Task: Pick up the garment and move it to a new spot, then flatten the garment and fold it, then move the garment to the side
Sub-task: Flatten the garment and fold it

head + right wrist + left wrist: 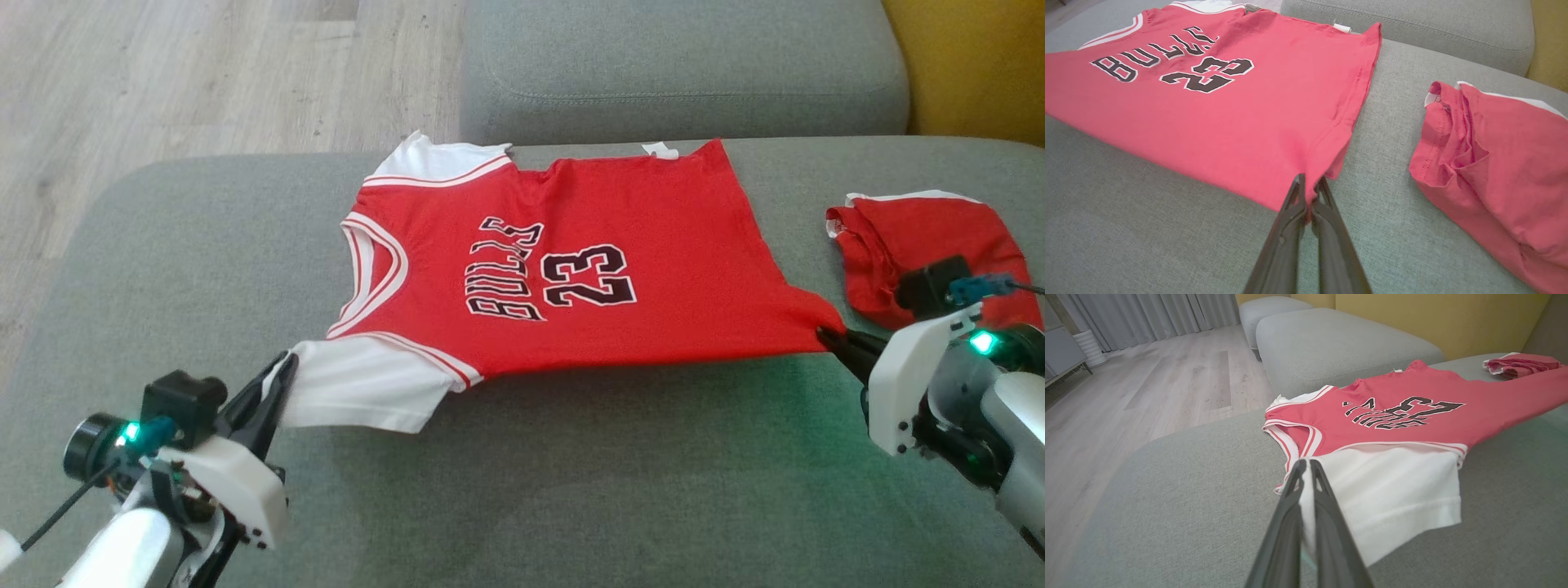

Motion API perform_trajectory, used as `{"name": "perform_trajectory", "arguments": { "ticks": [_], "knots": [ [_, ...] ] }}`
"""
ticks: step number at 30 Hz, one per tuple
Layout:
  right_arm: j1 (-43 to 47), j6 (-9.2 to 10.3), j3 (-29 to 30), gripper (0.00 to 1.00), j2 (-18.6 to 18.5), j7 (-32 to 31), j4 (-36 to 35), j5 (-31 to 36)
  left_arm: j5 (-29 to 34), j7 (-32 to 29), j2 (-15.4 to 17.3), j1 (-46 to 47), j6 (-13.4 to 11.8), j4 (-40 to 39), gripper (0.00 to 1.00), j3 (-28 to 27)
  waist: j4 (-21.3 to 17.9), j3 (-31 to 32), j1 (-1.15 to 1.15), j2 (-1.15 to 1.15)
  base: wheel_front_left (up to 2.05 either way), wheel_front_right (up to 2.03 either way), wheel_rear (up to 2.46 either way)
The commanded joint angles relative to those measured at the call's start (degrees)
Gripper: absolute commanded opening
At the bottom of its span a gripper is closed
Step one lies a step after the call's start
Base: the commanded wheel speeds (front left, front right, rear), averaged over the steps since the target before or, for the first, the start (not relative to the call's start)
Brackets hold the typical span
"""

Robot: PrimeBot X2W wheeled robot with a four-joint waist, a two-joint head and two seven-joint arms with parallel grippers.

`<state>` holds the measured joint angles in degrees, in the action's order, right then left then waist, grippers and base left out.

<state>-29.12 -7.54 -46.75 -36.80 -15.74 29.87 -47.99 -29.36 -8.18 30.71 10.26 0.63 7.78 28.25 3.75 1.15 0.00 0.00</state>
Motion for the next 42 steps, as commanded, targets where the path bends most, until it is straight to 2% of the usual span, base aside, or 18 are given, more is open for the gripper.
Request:
{"name": "perform_trajectory", "arguments": {
  "ticks": [1,6,14,27,39,40,41,42],
  "knots": [
    [-0.68,0.05,0.81,0.0,-1.92,0.09,-1.56,-0.26,-0.14,-0.29,2.92,3.13,-0.71,-2.38,0.0,-3.19,-0.04,-0.15,0.0,0.0,0.0,0.0,0.0],
    [-1.58,0.05,1.49,0.0,-1.17,-0.13,-2.27,0.46,0.19,-2.12,3.42,4.42,-1.13,-3.5,0.0,-2.91,-0.3,-1.52,0.0,0.0,0.0,0.0,0.0],
    [-5.03,0.05,3.5,0.0,1.09,0.19,-1.46,2.31,0.79,-4.48,3.35,10.91,0.69,-0.44,0.0,-1.98,-0.77,-6.11,0.0,0.0,0.0,0.0,0.0],
    [-13.89,0.05,4.61,0.0,5.6,-0.63,4.41,5.5,3.34,-9.09,2.12,29.21,5.53,13.73,0.0,2.39,-1.59,-13.93,0.0,0.0,0.0,0.0,0.0],
    [-18.88,0.05,2.33,0.0,9.11,0.88,9.17,7.24,5.1,-9.78,-0.72,38.69,6.68,25.36,0.0,8.87,-2.51,-17.74,0.0,0.0,0.0,0.0,0.0],
    [-19.27,0.05,2.08,0.0,9.38,1.22,9.58,7.44,5.34,-9.27,-1.07,39.37,6.69,26.3,0.09,9.16,-2.53,-17.97,0.0,0.0,0.0,0.0,0.0],
    [-19.66,0.05,1.86,0.0,9.63,1.82,9.95,7.73,5.53,-8.59,-1.52,40.03,6.57,27.27,0.36,9.21,-2.53,-18.15,0.0,0.0,0.0,0.0,0.0],
    [-20.09,0.05,1.82,0.57,9.83,2.93,10.28,8.15,5.73,-7.58,-1.98,40.72,6.07,28.26,0.82,9.04,-2.53,-18.34,0.0,0.0,0.0,0.0,0.0]
  ]
}}
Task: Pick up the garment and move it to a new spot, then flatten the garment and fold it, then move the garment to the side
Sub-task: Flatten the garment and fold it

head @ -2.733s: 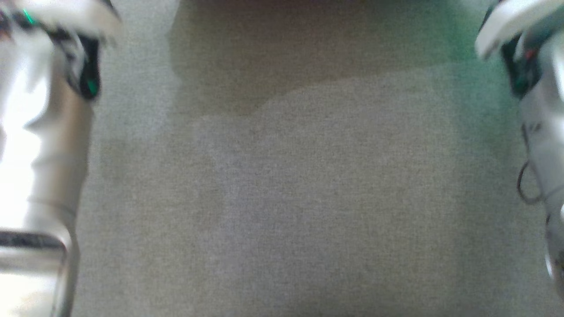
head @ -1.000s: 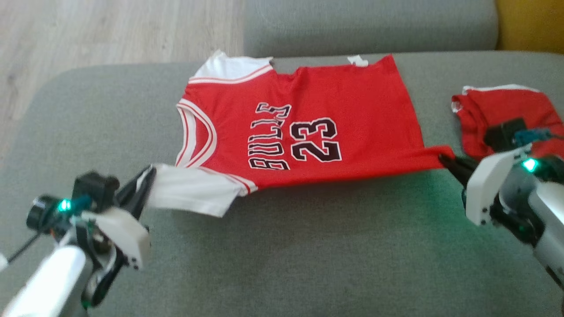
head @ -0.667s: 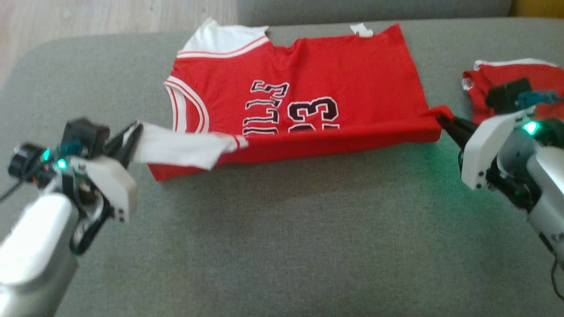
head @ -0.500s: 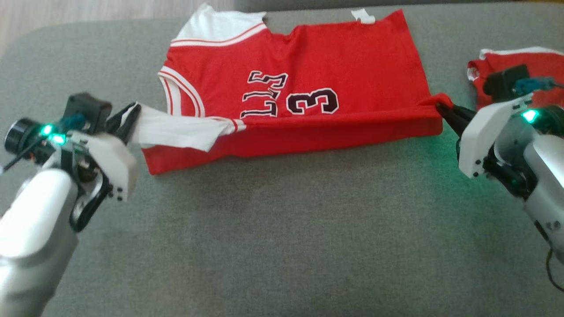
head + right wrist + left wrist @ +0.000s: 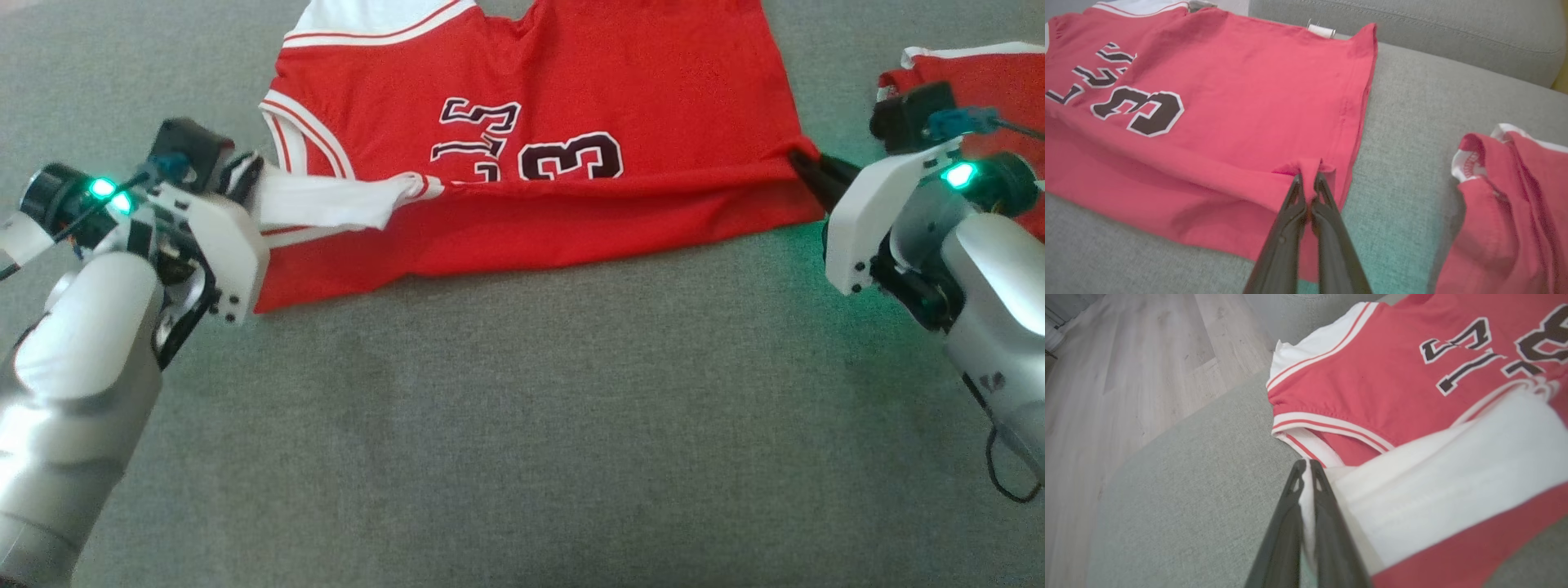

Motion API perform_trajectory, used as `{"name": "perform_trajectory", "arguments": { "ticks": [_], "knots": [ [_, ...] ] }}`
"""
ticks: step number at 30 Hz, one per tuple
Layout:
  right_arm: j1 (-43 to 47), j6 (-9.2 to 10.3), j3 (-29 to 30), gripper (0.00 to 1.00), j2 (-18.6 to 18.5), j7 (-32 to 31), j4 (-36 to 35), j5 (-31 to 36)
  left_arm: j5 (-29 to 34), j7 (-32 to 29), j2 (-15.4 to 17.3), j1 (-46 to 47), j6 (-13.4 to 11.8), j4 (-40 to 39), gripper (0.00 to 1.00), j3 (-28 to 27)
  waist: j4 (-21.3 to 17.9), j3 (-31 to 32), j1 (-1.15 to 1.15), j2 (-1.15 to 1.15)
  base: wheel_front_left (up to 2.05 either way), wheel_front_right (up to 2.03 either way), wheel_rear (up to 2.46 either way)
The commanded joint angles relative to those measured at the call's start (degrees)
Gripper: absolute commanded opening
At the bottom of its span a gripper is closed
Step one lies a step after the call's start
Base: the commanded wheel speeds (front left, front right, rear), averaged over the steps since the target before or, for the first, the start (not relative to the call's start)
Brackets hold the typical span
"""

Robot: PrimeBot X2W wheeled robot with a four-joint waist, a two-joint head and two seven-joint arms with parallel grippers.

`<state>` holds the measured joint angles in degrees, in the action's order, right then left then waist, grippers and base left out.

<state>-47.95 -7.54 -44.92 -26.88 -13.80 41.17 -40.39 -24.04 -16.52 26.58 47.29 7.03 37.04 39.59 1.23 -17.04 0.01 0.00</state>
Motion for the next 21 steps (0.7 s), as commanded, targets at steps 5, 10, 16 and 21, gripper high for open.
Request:
{"name": "perform_trajectory", "arguments": {
  "ticks": [5,10,16,21],
  "knots": [
    [-2.9,0.05,2.36,1.0,1.69,7.67,1.95,1.35,1.35,9.6,-0.44,7.15,-5.09,3.77,1.0,-4.51,-0.06,-0.35,-0.01,0.0,0.0,0.0,0.0],
    [-3.29,0.05,7.52,1.0,3.58,17.06,4.63,1.2,-1.14,23.63,-3.92,8.32,-10.54,5.69,1.0,-9.93,0.02,1.56,-0.01,0.0,0.0,0.0,0.0],
    [-1.42,0.05,15.65,1.0,6.44,26.91,4.52,1.38,-4.31,31.29,-6.89,4.37,-13.54,1.43,1.0,-15.89,0.18,5.22,-0.01,0.0,0.0,0.0,0.0],
    [3.17,0.05,25.29,1.0,9.79,28.72,0.5,6.07,-2.48,31.49,-9.35,-4.55,-15.55,-10.54,1.0,-20.74,0.56,7.96,-0.01,0.0,0.0,0.0,0.0]
  ]
}}
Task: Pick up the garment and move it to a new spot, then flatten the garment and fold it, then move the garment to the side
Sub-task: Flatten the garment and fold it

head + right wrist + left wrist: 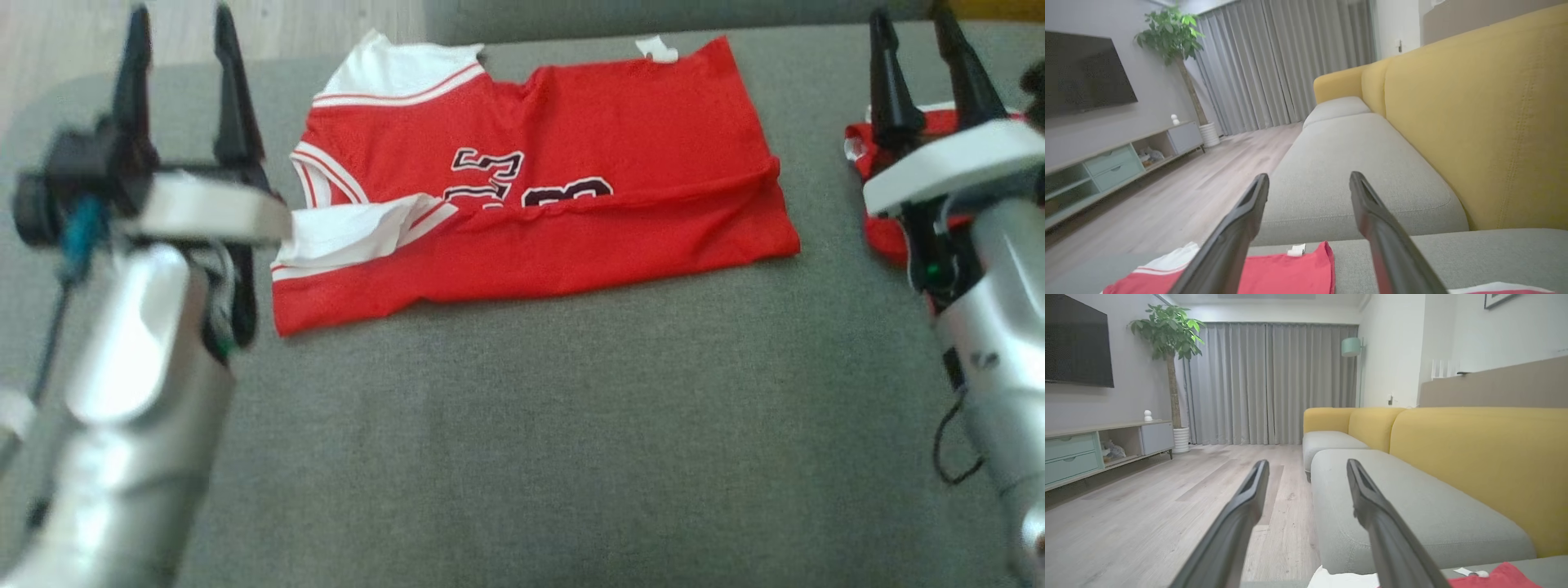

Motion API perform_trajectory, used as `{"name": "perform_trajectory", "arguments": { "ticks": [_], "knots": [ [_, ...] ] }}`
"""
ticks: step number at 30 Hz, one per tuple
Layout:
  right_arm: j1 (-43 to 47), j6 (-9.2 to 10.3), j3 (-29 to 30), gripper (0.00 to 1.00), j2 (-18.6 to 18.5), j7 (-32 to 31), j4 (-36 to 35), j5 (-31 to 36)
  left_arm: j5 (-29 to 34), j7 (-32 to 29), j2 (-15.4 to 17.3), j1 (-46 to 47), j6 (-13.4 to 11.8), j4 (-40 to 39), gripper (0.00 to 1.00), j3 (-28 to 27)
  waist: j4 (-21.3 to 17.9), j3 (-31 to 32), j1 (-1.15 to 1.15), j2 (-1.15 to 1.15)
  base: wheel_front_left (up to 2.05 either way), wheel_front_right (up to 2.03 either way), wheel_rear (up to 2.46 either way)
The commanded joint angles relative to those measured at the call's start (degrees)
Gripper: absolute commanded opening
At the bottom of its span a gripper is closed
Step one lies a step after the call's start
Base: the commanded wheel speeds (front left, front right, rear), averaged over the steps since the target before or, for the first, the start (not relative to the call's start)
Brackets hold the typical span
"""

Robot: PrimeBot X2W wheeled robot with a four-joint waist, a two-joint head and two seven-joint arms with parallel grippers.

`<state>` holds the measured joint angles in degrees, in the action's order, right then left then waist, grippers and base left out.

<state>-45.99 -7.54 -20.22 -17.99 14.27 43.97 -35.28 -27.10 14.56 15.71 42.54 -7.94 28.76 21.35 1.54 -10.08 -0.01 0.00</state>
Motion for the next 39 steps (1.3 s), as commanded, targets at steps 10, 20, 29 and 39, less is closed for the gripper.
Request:
{"name": "perform_trajectory", "arguments": {
  "ticks": [10,20,29,39],
  "knots": [
    [24.08,0.05,21.26,1.0,13.76,0.72,-19.4,17.94,5.17,0.43,-5.23,-19.83,-1.56,-10.95,1.0,-7.9,1.27,4.22,0.01,0.0,0.0,0.0,0.0],
    [33.64,0.05,20.68,1.0,15.09,0.73,-25.13,17.61,8.11,0.43,-8.19,-25.17,1.03,-8.51,1.0,-10.89,0.41,3.25,0.01,0.0,0.0,0.0,0.0],
    [31.7,0.05,18.59,1.0,15.1,0.73,-27.21,16.73,9.32,-3.87,-6.79,-18.78,3.07,4.92,1.0,-9.65,-1.97,-1.19,0.01,0.0,0.0,0.0,0.0],
    [30.53,0.05,16.57,1.0,15.11,0.73,-28.12,15.97,9.82,-9.22,-4.33,-11.91,0.25,18.84,1.0,-10.11,-4.45,-4.67,0.01,0.0,0.0,0.0,0.0]
  ]
}}
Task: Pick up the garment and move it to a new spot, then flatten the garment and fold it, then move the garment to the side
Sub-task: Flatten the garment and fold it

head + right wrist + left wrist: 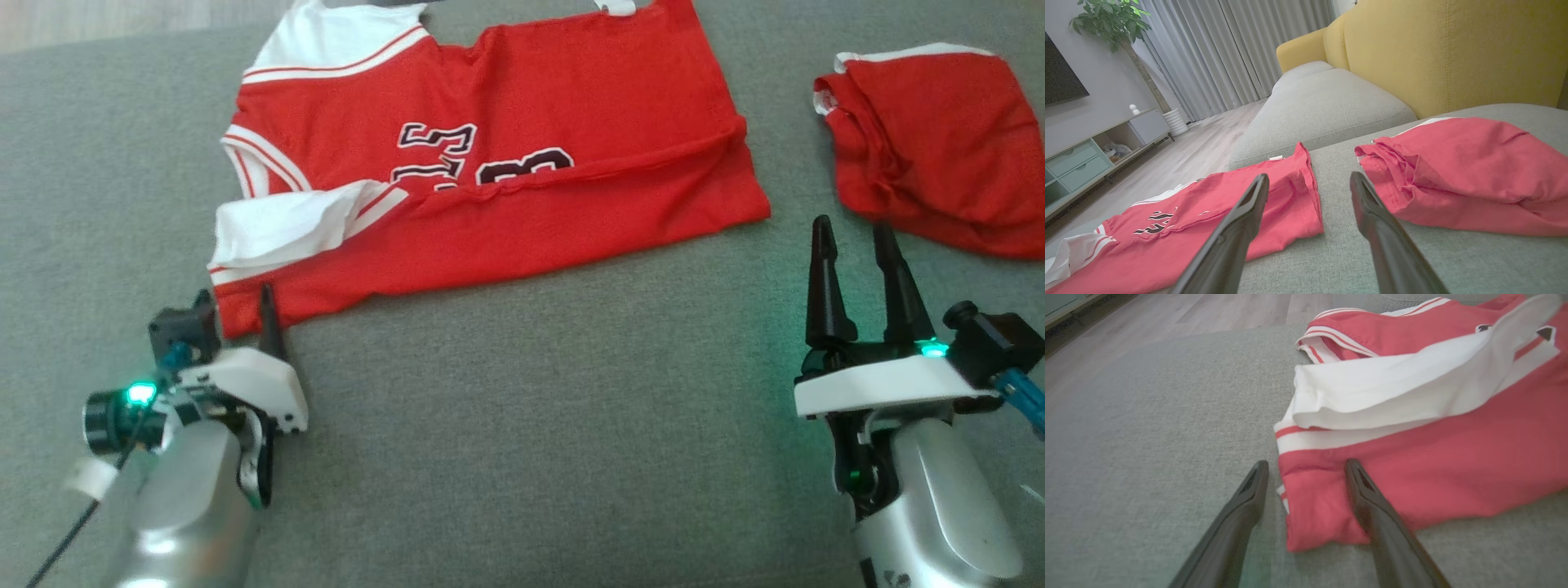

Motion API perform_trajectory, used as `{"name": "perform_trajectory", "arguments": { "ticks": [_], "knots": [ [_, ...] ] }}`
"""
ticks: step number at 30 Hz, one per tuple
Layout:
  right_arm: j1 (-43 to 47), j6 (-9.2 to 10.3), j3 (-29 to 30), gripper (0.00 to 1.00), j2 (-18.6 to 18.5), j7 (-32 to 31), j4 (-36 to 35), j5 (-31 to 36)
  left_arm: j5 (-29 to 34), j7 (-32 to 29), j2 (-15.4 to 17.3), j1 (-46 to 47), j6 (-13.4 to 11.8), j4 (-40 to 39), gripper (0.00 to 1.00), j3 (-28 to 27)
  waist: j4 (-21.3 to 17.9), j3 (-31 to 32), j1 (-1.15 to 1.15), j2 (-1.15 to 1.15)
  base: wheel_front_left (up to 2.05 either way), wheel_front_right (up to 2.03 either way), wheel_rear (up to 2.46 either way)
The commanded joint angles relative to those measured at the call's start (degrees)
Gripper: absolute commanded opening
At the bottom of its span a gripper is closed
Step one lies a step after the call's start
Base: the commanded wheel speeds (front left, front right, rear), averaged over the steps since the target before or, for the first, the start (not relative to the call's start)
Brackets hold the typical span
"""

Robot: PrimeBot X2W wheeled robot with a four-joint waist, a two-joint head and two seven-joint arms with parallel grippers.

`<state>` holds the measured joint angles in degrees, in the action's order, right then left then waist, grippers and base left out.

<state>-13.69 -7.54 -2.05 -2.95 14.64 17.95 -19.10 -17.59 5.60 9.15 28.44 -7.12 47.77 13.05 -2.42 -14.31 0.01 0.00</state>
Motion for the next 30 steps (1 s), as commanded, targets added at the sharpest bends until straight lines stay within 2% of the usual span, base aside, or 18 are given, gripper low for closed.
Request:
{"name": "perform_trajectory", "arguments": {
  "ticks": [1,6,7,8,9,18,23,30],
  "knots": [
    [-1.8,0.05,-1.75,1.0,0.07,0.36,-2.15,-0.3,0.18,-0.49,2.35,2.62,-0.46,0.82,1.0,-1.83,-0.63,-0.58,-0.01,0.0,0.0,0.0,0.0],
    [-2.21,0.05,-2.78,1.0,0.07,0.36,-2.2,-0.63,0.1,-2.81,2.74,4.91,0.59,7.0,1.0,-0.78,-1.5,-1.22,-0.01,0.0,0.0,0.0,0.0],
    [-2.24,0.05,-2.82,1.0,0.07,0.36,-2.17,-0.69,-0.01,-3.45,2.66,5.08,1.15,7.82,0.91,-0.53,-1.58,-1.14,-0.01,0.0,0.0,0.0,0.0],
    [-2.24,0.05,-2.83,1.0,0.07,0.36,-2.15,-0.77,-0.06,-3.88,2.63,5.26,1.73,8.49,0.34,-0.24,-1.64,-1.04,-0.01,0.0,0.0,0.0,0.0],
    [-2.22,0.05,-2.8,1.0,0.07,0.36,-2.11,-0.82,-0.16,-3.78,2.61,5.5,2.19,8.86,0.0,-0.1,-1.66,-0.94,-0.01,0.0,0.0,0.0,0.0],
    [-2.82,0.05,-1.53,1.0,0.07,0.26,1.16,1.58,0.03,4.23,1.7,7.74,3.29,6.97,0.0,0.7,-0.28,0.81,-0.01,0.0,0.0,0.0,0.0],
    [-5.55,0.05,0.75,1.0,0.07,-2.6,4.69,5.09,1.55,8.42,1.11,9.51,4.36,0.64,0.0,2.26,1.29,1.16,-0.01,0.0,0.0,0.0,0.0],
    [-11.27,0.05,5.13,1.0,0.07,-8.6,12.75,9.47,3.49,9.19,0.81,9.05,5.11,-7.11,0.0,4.55,3.23,0.23,-0.01,0.0,0.0,0.0,0.0]
  ]
}}
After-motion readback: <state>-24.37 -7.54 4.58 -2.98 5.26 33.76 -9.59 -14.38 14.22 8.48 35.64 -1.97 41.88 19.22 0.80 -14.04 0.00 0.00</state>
